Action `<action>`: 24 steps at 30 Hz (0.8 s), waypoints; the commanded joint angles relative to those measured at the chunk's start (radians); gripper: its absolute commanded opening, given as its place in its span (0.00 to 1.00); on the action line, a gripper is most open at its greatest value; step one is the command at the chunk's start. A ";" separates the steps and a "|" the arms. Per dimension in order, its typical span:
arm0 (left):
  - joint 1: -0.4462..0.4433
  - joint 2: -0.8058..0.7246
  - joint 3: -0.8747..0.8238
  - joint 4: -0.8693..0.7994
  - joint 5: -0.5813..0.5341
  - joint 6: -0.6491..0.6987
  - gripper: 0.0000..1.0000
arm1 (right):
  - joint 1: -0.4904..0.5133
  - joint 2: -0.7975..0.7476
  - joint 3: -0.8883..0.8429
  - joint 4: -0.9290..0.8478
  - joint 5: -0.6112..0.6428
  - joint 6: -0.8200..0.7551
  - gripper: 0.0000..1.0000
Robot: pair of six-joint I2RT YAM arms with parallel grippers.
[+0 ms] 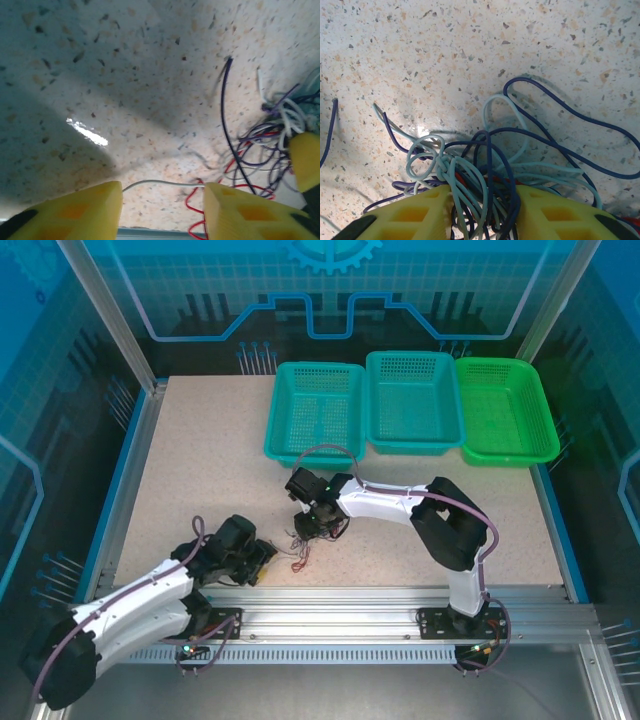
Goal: Untangle the cables
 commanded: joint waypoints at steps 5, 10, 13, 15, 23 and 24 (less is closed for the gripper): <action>0.008 0.152 0.015 0.177 0.064 0.013 0.62 | -0.009 0.002 0.008 -0.042 -0.032 0.003 0.37; 0.009 0.269 0.041 0.272 0.091 0.011 0.50 | -0.007 0.004 0.006 -0.044 -0.040 0.004 0.36; 0.009 0.308 0.040 0.333 0.091 -0.022 0.37 | -0.007 0.002 0.004 -0.043 -0.045 0.006 0.34; 0.008 0.311 0.039 0.354 0.073 -0.030 0.28 | -0.007 0.002 0.002 -0.042 -0.045 0.006 0.34; 0.018 0.251 0.046 0.314 0.022 -0.009 0.00 | -0.012 -0.005 -0.013 -0.038 -0.042 0.015 0.33; 0.021 0.242 0.051 0.300 0.022 0.010 0.00 | -0.020 -0.011 -0.024 -0.030 -0.044 0.027 0.32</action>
